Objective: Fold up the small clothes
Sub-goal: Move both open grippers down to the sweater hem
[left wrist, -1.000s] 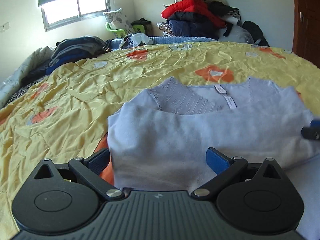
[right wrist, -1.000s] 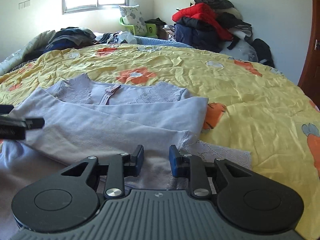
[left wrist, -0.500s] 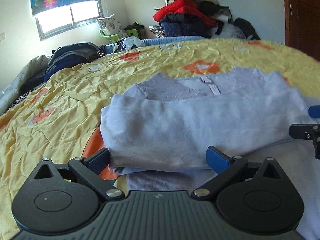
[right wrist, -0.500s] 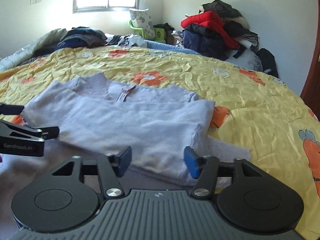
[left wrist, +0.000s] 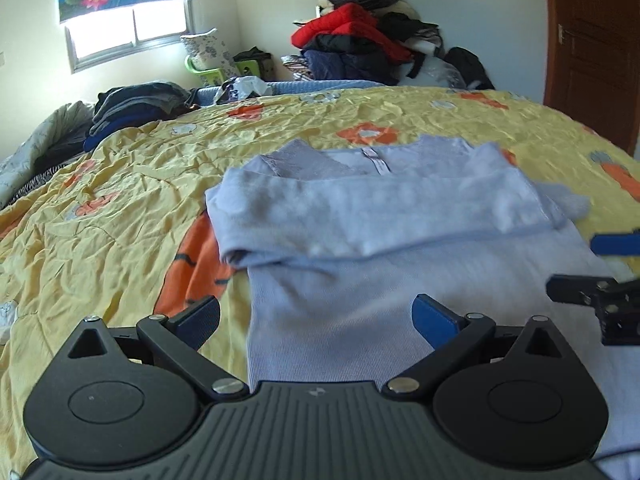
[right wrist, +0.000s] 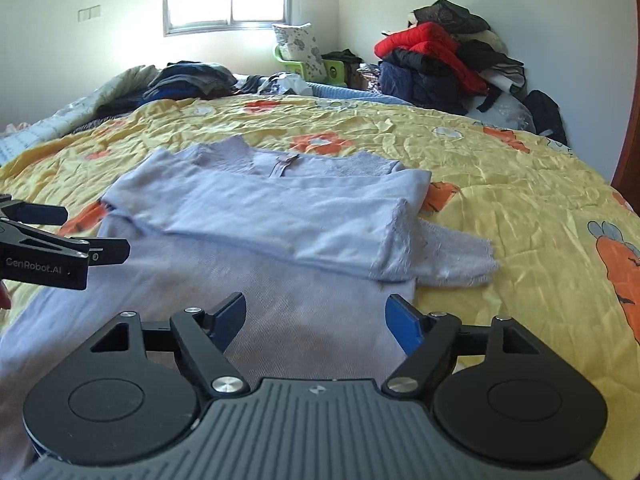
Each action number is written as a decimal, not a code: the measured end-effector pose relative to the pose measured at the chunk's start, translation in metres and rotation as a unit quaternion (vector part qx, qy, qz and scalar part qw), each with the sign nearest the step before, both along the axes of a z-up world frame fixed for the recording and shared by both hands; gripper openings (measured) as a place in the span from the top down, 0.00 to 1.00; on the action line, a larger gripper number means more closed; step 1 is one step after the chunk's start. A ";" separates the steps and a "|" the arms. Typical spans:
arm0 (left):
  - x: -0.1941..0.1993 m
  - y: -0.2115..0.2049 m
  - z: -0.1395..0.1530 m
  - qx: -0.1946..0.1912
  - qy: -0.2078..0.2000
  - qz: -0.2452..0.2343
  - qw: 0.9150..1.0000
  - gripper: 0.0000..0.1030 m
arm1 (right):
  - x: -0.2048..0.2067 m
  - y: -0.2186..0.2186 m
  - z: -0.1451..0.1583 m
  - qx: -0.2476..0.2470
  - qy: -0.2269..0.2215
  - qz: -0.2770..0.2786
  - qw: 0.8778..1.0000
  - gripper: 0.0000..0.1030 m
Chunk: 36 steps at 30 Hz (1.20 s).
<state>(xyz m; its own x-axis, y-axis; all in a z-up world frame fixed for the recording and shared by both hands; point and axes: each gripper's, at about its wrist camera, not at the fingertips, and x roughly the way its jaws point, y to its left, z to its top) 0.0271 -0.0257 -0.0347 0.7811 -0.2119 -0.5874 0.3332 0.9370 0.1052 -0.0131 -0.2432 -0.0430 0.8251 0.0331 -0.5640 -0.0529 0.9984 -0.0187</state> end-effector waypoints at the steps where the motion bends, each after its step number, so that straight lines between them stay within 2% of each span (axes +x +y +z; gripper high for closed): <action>1: -0.006 0.000 -0.003 0.008 -0.001 -0.006 1.000 0.00 | -0.003 0.003 -0.002 -0.006 0.003 0.005 1.000 0.24; 5: -0.013 -0.002 -0.020 0.026 0.010 -0.009 1.000 0.00 | -0.007 0.009 -0.015 -0.018 0.013 0.004 1.000 0.16; 8: -0.013 0.002 -0.022 0.001 0.014 0.004 1.000 0.00 | -0.007 0.007 -0.018 -0.014 0.014 -0.010 1.000 0.07; 9: -0.012 0.003 -0.022 -0.005 0.017 0.008 1.000 0.00 | -0.007 0.007 -0.018 -0.014 0.014 -0.013 1.000 0.01; 10: -0.012 0.005 -0.024 -0.016 0.022 0.014 1.000 0.00 | -0.006 0.006 -0.019 -0.015 0.018 -0.016 1.000 0.00; 14: -0.009 0.010 -0.026 -0.040 0.036 0.023 0.998 0.00 | -0.003 0.004 -0.022 -0.008 0.031 -0.018 0.999 0.00; 36: -0.010 0.011 -0.027 -0.040 0.034 0.026 0.998 0.00 | -0.002 0.001 -0.024 0.006 0.034 -0.021 0.999 0.00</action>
<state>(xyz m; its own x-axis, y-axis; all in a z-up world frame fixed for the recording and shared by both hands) 0.0173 -0.0147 -0.0616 0.7515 -0.2207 -0.6217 0.2884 0.9575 0.0088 -0.0153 -0.2424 -0.0667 0.7862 0.0067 -0.6179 -0.0126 0.9999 -0.0052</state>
